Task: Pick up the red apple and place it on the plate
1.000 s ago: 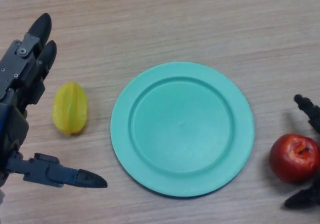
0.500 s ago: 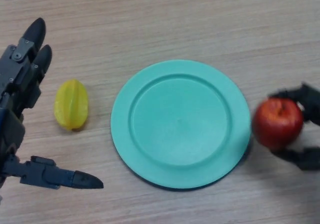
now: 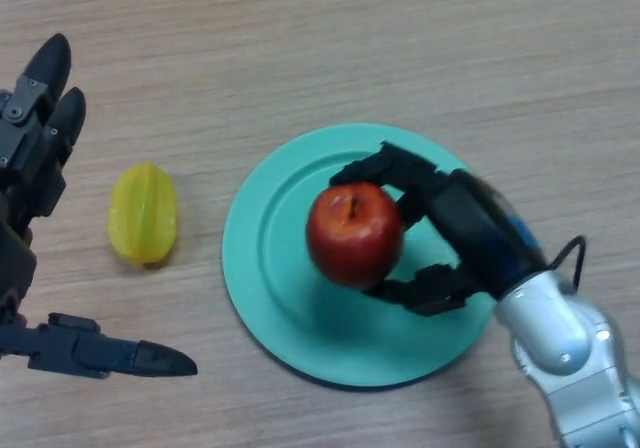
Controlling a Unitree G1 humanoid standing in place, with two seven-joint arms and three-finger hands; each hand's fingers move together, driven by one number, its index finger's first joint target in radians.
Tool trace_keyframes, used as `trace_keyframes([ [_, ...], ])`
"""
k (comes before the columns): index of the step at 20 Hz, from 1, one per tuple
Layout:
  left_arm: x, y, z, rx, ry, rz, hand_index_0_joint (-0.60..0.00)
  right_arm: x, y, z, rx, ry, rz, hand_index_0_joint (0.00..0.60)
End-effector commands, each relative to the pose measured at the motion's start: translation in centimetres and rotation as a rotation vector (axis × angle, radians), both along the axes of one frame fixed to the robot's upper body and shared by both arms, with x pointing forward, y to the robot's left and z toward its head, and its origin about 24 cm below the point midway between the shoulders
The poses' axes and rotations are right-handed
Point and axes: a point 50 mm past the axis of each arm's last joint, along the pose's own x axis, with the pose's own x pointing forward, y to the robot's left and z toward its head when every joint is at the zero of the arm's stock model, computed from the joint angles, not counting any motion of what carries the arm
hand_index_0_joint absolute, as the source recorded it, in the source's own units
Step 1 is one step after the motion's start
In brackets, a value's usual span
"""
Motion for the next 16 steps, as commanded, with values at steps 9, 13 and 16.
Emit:
trace_keyframes([
  [9, -1.2, 0.5, 3.7, 0.072, -0.218, 0.019, 0.0, -0.7, -0.6, 7.6, 0.213, -0.178, 0.043, 0.0],
  [13, -1.3, 0.1, 4.0, 0.07, -0.228, -0.01, 0.0, -2.7, -3.9, 10.2, 0.299, -0.208, 0.053, 0.0],
  [16, -1.4, 0.1, 3.5, 0.057, -0.224, -0.018, 0.0, -5.6, -6.4, 9.9, 0.393, -0.19, 0.056, 0.0],
])
